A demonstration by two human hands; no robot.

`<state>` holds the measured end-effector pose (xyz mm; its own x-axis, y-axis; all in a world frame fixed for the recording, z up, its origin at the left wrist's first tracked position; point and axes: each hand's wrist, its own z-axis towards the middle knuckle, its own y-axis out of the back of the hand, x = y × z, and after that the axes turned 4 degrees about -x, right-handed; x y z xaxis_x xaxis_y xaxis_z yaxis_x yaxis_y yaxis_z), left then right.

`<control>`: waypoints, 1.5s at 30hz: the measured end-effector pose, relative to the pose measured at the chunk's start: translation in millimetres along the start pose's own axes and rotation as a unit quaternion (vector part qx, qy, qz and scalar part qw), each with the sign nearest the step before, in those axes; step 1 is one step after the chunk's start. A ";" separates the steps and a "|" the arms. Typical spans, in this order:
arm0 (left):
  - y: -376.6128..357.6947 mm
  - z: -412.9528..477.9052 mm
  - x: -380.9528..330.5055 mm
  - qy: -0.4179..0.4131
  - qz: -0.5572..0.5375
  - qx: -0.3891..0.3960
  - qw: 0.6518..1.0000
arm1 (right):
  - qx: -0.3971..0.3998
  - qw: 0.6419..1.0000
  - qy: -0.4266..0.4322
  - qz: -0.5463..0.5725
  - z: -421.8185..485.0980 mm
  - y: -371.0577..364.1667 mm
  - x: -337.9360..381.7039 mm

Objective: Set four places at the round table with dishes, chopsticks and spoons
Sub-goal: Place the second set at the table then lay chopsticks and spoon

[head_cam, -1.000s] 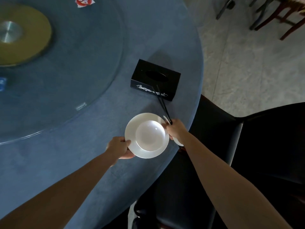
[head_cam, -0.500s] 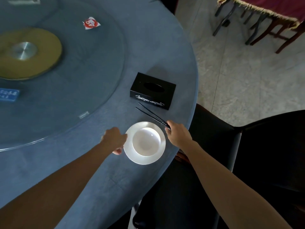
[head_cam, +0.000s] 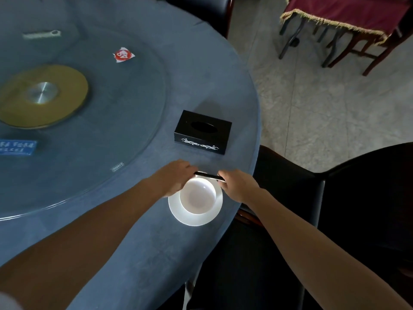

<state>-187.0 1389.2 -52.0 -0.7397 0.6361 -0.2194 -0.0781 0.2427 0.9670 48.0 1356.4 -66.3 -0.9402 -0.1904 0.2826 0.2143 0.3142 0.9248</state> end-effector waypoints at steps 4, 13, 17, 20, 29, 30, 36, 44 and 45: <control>-2.0 -5.2 12.9 -0.025 -0.036 -0.027 0.999 | 0.046 0.996 -0.078 0.011 -8.3 -8.1 -22.6; -2.0 23.7 34.2 -0.078 -0.029 -0.061 0.995 | 0.145 0.883 -0.397 0.206 -57.0 -1.3 -93.2; -17.4 35.2 37.5 -0.079 -0.022 -0.026 0.996 | 0.008 0.679 -0.475 0.560 -51.8 -10.3 -74.3; -20.8 37.7 40.2 -0.052 -0.073 -0.037 0.995 | -0.005 0.646 -0.472 0.599 -35.7 -19.2 -56.5; -37.0 23.9 59.7 -0.099 -0.051 -0.032 0.993 | -0.021 0.682 -0.481 0.551 -22.3 -37.5 -37.6; -39.1 23.5 61.7 -0.104 -0.051 -0.032 0.993 | -0.019 0.679 -0.482 0.554 -20.7 -39.1 -36.4; -54.1 27.3 75.0 -0.088 -0.095 -0.035 0.991 | -0.018 0.715 -0.477 0.511 -13.1 -45.9 -32.6; -61.5 36.0 84.9 -0.116 -0.075 -0.027 0.990 | -0.022 0.705 -0.472 0.529 -14.1 -52.2 -31.6; -61.6 35.6 85.1 -0.117 -0.070 -0.030 0.990 | -0.022 0.705 -0.471 0.530 -13.8 -52.5 -31.1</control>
<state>-221.3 1454.5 -134.9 -0.5437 0.7538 -0.3690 -0.2141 0.3005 0.9294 69.6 1333.0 -120.1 -0.0013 0.8381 0.5456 0.9173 -0.2163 0.3344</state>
